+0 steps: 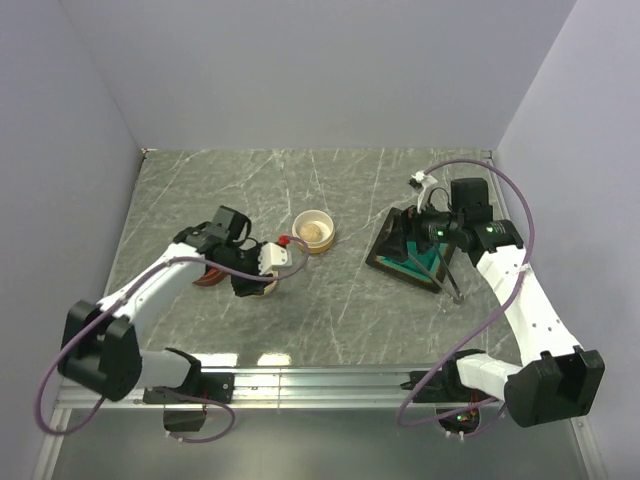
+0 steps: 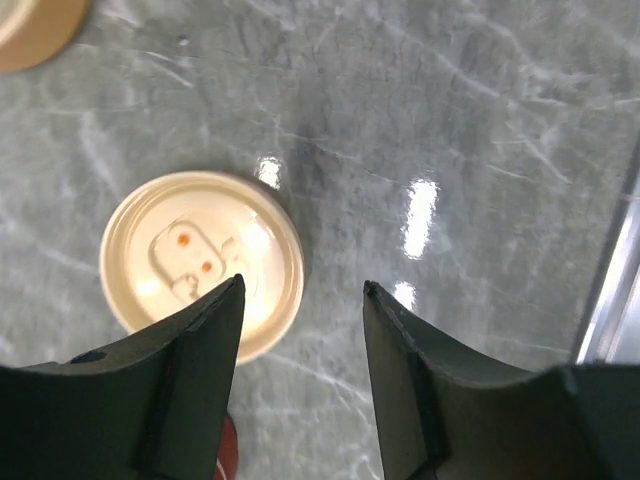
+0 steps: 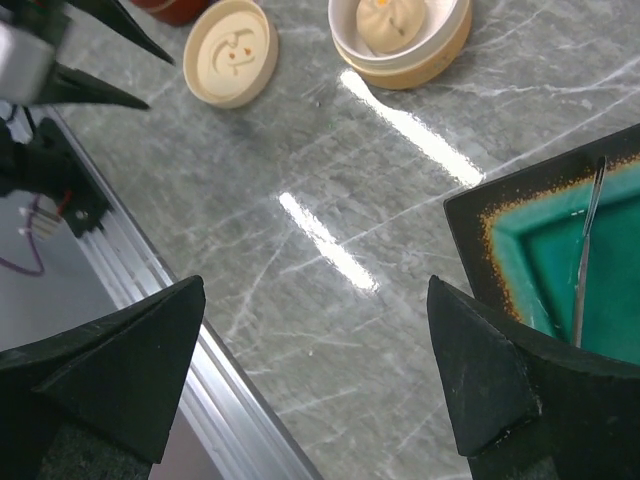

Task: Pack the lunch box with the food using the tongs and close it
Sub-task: Pick up the lid of the lunch box with the left arm

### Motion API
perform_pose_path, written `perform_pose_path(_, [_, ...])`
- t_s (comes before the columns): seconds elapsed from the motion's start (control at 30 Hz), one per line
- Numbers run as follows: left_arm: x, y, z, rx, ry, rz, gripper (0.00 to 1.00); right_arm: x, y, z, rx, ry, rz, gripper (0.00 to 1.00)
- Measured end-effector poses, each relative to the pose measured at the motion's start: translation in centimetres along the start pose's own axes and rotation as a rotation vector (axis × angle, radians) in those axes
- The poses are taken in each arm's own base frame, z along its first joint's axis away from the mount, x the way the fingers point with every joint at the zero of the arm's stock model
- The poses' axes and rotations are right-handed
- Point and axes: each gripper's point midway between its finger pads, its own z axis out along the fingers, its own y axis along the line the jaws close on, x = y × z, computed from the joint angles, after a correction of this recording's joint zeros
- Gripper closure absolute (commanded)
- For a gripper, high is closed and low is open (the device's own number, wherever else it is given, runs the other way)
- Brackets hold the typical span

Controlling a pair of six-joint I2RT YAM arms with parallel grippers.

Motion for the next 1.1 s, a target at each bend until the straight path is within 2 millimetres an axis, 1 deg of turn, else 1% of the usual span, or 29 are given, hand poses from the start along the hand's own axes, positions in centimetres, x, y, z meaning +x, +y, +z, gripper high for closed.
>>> perform_pose_path(0.17, [1.5,0.4,3.2,0.044,0.085,0.008,0.46,-0.1,-0.7,-0.4,0.001,-0.025,0.075,0.00])
perform_pose_path(0.3, [2.2,0.7,5.0,0.047,0.132,0.003,0.48,-0.4,-0.7,-0.5,-0.007,-0.039,0.086,0.01])
perform_pose_path(0.4, [2.7,0.6,5.8,0.046,0.157,-0.001,0.50,-0.5,-0.5,-0.5,-0.016,-0.043,0.085,0.00])
perform_pose_path(0.47, [3.4,0.4,6.3,0.042,0.180,-0.010,0.51,-0.5,-0.6,-0.5,-0.017,-0.044,0.086,0.00])
perform_pose_path(0.53, [4.4,0.2,6.7,0.036,0.208,-0.020,0.55,-0.6,-0.5,-0.6,-0.021,-0.046,0.087,0.00])
perform_pose_path(0.57, [4.4,0.5,6.7,0.023,0.207,-0.018,0.58,-0.6,-0.5,-0.6,-0.023,-0.048,0.087,0.00])
perform_pose_path(0.63, [4.4,0.8,6.8,0.002,0.209,-0.013,0.62,-0.7,-0.6,-0.6,-0.024,-0.052,0.087,0.00])
perform_pose_path(0.67, [4.4,1.0,6.8,-0.009,0.208,-0.014,0.68,-0.7,-0.6,-0.7,-0.023,-0.052,0.088,0.00])
perform_pose_path(0.73, [4.4,1.1,6.8,-0.029,0.203,-0.016,0.74,-0.8,-0.6,-0.7,-0.023,-0.054,0.088,0.00])
perform_pose_path(0.77, [4.4,1.0,6.8,-0.033,0.201,-0.018,0.79,-0.8,-0.6,-0.7,-0.023,-0.055,0.088,0.00])
perform_pose_path(0.83, [4.4,0.6,6.9,-0.043,0.199,-0.018,0.81,-0.8,-0.6,-0.7,-0.024,-0.055,0.088,0.00])
perform_pose_path(0.93, [4.6,0.0,7.3,-0.057,0.214,-0.004,0.89,-0.9,-0.6,-0.7,-0.029,-0.059,0.089,0.00])
perform_pose_path(0.97, [4.5,-0.1,7.3,-0.069,0.220,0.004,0.94,-0.9,-0.6,-0.7,-0.030,-0.060,0.089,0.00])
perform_pose_path(1.07, [4.2,-0.5,7.5,-0.094,0.236,0.018,0.99,-1.0,-0.5,-0.7,-0.037,-0.063,0.086,0.00])
perform_pose_path(1.1, [4.1,-0.6,7.6,-0.102,0.237,0.020,0.99,-1.1,-0.5,-0.7,-0.040,-0.064,0.086,0.00])
